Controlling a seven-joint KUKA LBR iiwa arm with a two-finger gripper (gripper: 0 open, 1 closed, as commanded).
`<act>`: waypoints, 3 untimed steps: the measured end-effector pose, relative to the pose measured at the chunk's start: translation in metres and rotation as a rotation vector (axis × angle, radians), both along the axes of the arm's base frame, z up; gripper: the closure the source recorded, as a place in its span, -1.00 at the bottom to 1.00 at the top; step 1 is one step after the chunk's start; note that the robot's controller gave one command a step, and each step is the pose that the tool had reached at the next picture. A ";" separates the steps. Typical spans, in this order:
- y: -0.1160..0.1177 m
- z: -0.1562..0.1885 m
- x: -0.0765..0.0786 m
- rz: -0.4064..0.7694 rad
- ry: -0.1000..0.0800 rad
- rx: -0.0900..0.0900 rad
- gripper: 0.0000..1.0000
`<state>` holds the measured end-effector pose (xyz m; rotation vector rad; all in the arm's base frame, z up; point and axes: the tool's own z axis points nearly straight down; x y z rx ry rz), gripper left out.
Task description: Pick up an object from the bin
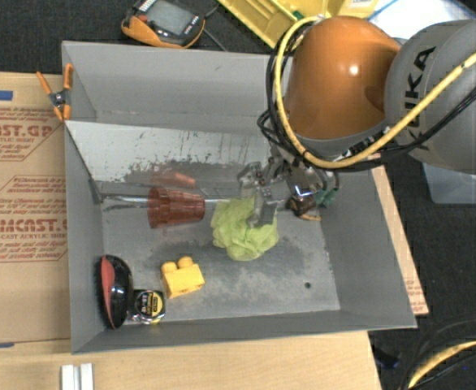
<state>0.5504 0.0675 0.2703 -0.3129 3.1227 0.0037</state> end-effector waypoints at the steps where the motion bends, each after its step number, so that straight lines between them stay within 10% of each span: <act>1: 0.005 0.018 0.020 0.016 -0.002 0.000 1.00; 2: -0.017 0.055 0.006 0.212 -0.008 0.000 1.00; 3: -0.006 0.005 0.017 0.208 -0.005 0.003 1.00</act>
Offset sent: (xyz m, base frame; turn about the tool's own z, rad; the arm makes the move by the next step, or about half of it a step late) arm 0.0051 -0.0170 0.0543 -0.2126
